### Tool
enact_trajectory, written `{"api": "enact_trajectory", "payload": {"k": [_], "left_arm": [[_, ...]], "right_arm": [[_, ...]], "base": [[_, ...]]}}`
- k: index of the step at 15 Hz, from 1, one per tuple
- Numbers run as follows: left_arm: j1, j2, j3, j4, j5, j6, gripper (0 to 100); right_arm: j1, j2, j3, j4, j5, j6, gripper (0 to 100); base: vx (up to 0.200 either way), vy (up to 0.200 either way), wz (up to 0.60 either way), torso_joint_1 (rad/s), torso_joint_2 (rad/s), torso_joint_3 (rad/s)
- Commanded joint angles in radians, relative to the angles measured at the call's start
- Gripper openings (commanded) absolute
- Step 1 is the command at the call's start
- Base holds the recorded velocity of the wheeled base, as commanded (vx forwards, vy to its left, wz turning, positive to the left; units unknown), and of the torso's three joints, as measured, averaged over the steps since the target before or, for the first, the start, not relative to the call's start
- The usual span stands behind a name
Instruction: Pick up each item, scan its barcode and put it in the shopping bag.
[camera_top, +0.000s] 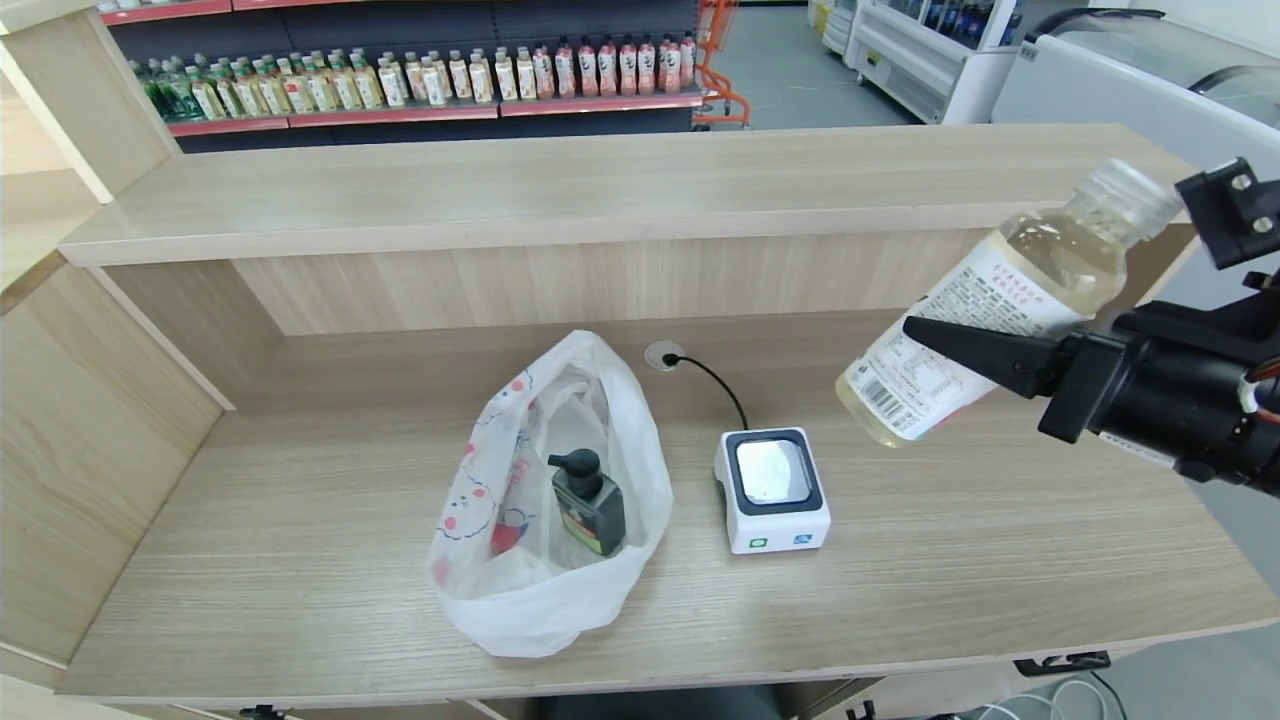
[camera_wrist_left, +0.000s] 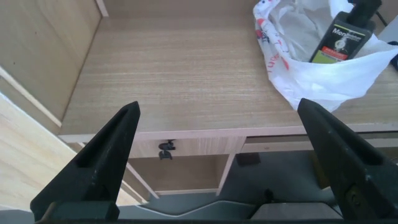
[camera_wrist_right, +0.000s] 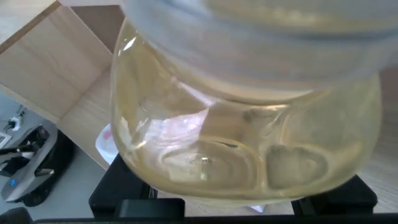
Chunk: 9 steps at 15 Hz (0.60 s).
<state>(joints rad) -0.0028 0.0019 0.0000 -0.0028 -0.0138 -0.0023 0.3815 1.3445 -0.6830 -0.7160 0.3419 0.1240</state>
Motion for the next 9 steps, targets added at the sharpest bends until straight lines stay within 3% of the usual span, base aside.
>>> {"api": "enact_trajectory", "payload": {"k": [1, 2, 4, 6, 7, 9], "left_arm": [[0.000, 0.000, 0.000, 0.000, 0.000, 0.001, 100], [0.000, 0.000, 0.000, 0.000, 0.000, 0.002, 100], [0.000, 0.000, 0.000, 0.000, 0.000, 0.007, 100], [0.000, 0.000, 0.000, 0.000, 0.000, 0.007, 100], [0.000, 0.000, 0.000, 0.000, 0.000, 0.007, 100], [0.000, 0.000, 0.000, 0.000, 0.000, 0.007, 100]], "right_arm": [[0.031, 0.039, -0.030, 0.001, 0.002, -0.001, 0], [0.039, 0.059, -0.041, 0.001, 0.002, -0.003, 0], [0.097, 0.067, -0.061, 0.003, 0.003, -0.006, 0], [0.197, 0.048, -0.064, 0.026, 0.002, -0.012, 0], [0.284, 0.019, -0.050, 0.069, -0.001, -0.055, 0], [0.375, 0.005, 0.014, 0.084, -0.006, -0.167, 0]], "base": [[0.000, 0.200, 0.00, -0.007, -0.01, 0.002], [0.000, 0.200, 0.00, 0.002, 0.01, -0.002], [0.000, 0.000, 0.00, 0.000, 0.00, 0.000], [0.000, 0.000, 0.00, 0.000, 0.00, 0.000], [0.000, 0.000, 0.00, 0.000, 0.00, 0.000], [0.000, 0.000, 0.00, 0.000, 0.00, 0.000]]}}
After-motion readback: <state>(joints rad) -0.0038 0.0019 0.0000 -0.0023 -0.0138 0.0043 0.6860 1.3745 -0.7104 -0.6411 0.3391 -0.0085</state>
